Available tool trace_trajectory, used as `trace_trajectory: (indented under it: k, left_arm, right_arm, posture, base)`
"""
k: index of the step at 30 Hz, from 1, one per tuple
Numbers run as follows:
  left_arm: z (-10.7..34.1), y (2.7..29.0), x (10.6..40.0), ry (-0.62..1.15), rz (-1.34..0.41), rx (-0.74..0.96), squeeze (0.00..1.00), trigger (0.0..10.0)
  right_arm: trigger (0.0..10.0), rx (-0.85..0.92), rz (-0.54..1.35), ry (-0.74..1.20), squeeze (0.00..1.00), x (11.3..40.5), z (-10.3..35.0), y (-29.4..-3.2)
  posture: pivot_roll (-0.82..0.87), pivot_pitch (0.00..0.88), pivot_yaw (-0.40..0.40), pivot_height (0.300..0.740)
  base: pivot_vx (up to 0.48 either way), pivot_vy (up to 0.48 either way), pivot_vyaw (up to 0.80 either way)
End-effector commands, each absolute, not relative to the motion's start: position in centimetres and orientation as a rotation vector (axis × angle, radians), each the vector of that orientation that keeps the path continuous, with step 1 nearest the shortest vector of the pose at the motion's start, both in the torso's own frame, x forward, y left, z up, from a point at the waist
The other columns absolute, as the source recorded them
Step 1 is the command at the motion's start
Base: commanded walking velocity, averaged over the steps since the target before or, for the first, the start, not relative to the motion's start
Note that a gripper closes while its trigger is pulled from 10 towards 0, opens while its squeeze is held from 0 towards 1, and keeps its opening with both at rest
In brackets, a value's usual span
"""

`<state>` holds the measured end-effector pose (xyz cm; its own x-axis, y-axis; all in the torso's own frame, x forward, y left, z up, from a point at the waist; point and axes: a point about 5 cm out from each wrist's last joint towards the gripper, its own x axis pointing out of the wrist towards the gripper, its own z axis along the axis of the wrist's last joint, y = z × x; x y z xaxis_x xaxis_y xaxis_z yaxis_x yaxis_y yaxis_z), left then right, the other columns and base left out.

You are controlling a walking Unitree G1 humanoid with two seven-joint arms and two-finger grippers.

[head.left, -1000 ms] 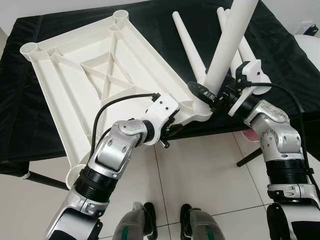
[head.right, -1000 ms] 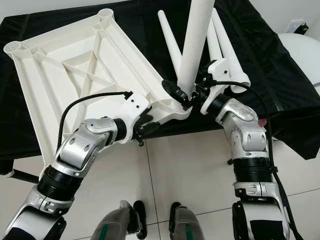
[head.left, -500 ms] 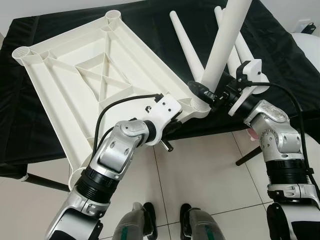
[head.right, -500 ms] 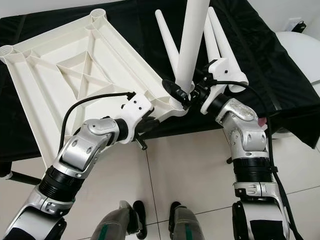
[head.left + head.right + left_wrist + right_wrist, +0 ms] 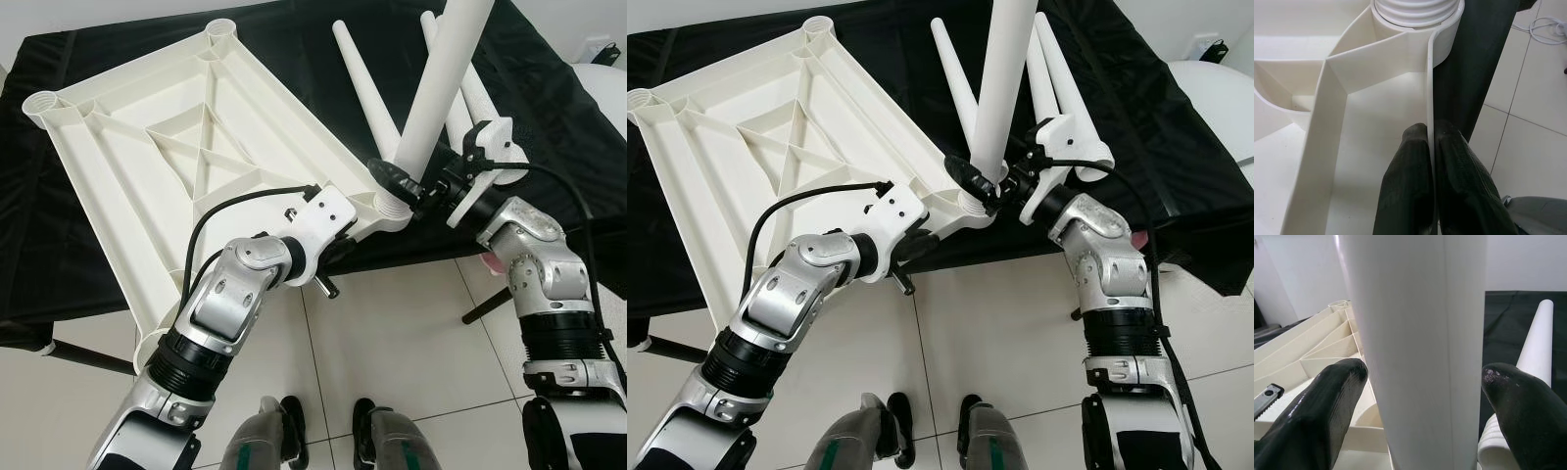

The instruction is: Building children table

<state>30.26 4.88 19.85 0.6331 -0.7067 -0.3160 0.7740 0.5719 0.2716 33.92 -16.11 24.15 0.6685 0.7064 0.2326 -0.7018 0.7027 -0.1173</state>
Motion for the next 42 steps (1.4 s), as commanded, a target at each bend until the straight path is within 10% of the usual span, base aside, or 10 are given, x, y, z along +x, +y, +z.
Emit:
trace_trajectory:
  k: [1,5,6,14,16,20,29,31,34,42]
  left_arm:
    - [18.6,5.9,30.6,0.228,-0.766,0.424,0.00,10.0]
    - [18.7,5.9,30.5,0.226,-0.769,0.422,0.00,10.0]
    - [18.7,5.8,30.4,0.225,-0.770,0.421,0.00,10.0]
    - [18.6,5.6,30.3,0.226,-0.778,0.416,0.00,10.0]
    - [18.7,5.6,30.2,0.225,-0.780,0.415,0.00,10.0]
    - [18.7,5.6,30.2,0.226,-0.780,0.416,0.00,10.0]
    - [18.7,5.7,30.2,0.226,-0.778,0.417,0.00,10.0]
    - [18.8,5.8,30.3,0.227,-0.774,0.414,0.00,10.0]
    - [18.8,5.8,30.3,0.226,-0.771,0.413,0.00,10.0]
    - [18.8,5.8,30.4,0.227,-0.767,0.410,0.00,10.0]
  right_arm:
    - [8.4,-0.037,0.810,-0.274,0.00,33.9,24.1,-15.8]
    - [0.0,-0.036,0.816,-0.276,0.00,34.1,24.1,-15.9]
    - [9.3,-0.041,0.814,-0.276,0.00,34.1,24.1,-15.9]
    - [10.0,-0.036,0.817,-0.274,0.00,34.2,23.9,-15.8]
    - [0.0,-0.027,0.818,-0.276,0.00,34.1,23.8,-15.7]
    - [10.0,-0.027,0.814,-0.272,0.00,34.1,23.6,-15.6]
    - [10.0,-0.042,0.813,-0.268,0.00,34.0,23.3,-15.3]
    - [1.4,-0.033,0.818,-0.271,0.00,33.9,23.3,-15.2]
    - [10.0,-0.033,0.799,-0.271,0.00,33.9,23.3,-15.2]
    - [10.0,-0.028,0.740,-0.288,0.00,33.8,23.5,-14.7]
  posture:
    - [-0.09,0.219,0.056,0.740]
    - [-0.10,0.212,0.053,0.740]
    - [-0.10,0.211,0.052,0.740]
    - [-0.10,0.206,0.051,0.740]
    - [-0.10,0.206,0.051,0.740]
    - [-0.10,0.204,0.053,0.740]
    - [-0.10,0.206,0.054,0.740]
    - [-0.10,0.209,0.052,0.740]
    - [-0.10,0.211,0.048,0.740]
    - [-0.10,0.213,0.048,0.740]
  base:
    - [0.000,0.000,0.00]
    - [0.000,0.000,0.00]
    - [0.000,0.000,0.00]
    - [0.000,0.000,0.00]
    - [0.000,0.000,0.00]
    - [0.000,0.000,0.00]
    - [0.000,0.000,0.00]
    - [0.000,0.000,0.00]
    - [0.000,0.000,0.00]
    - [0.000,0.000,0.00]
